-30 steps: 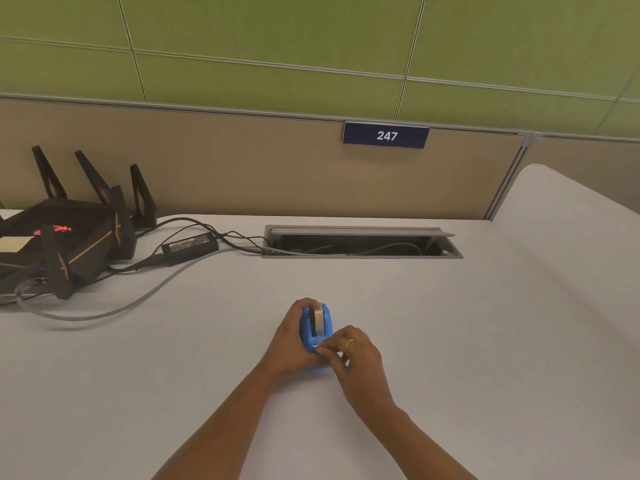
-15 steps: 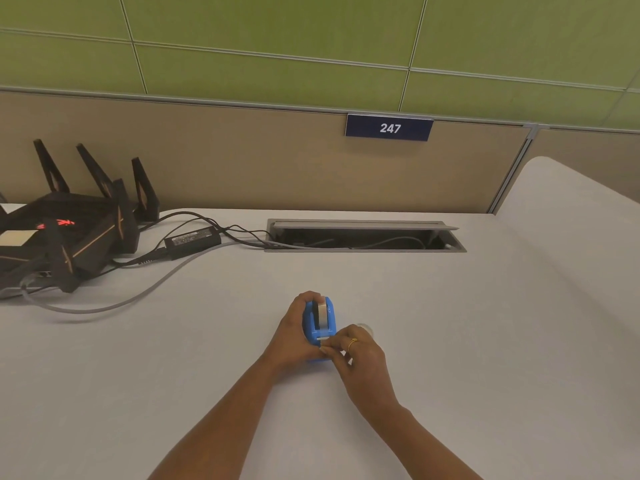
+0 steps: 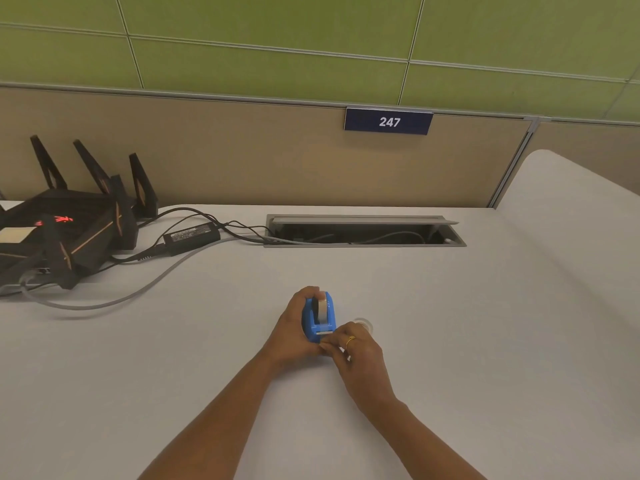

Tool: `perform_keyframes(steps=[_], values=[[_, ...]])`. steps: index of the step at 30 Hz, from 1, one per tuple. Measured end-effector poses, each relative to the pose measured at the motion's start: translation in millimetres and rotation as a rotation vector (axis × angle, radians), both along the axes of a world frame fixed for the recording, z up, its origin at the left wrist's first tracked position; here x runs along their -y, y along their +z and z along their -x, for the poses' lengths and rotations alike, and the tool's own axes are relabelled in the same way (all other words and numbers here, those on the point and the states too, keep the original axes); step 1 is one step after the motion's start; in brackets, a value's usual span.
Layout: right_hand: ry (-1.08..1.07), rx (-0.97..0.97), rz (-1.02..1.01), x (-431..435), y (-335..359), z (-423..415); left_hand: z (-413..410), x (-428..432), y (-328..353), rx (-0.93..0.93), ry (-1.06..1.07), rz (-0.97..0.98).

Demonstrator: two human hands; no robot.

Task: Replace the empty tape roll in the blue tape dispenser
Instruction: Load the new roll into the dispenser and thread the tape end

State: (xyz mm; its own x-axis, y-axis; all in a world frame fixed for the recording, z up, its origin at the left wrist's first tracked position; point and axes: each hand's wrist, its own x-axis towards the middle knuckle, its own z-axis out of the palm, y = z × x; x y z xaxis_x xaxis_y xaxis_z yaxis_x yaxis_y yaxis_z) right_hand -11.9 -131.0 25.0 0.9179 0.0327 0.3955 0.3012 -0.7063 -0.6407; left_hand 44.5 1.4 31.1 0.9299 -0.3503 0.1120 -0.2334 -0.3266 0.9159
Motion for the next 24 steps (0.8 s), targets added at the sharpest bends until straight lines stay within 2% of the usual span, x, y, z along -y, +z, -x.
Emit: perform_keyframes(steps=[6,17,24], values=[[0.014,0.049,0.02,-0.6,-5.0,1.1,5.5,-0.3,1.0,-0.074,0.01,0.056],[0.07,0.11,0.067,3.3,-7.5,1.8,4.3,-7.0,-4.4,-0.076,-0.008,0.024],[0.099,0.148,0.167,7.9,-9.9,-0.6,3.5,-8.6,-4.1,-0.062,-0.039,0.009]])
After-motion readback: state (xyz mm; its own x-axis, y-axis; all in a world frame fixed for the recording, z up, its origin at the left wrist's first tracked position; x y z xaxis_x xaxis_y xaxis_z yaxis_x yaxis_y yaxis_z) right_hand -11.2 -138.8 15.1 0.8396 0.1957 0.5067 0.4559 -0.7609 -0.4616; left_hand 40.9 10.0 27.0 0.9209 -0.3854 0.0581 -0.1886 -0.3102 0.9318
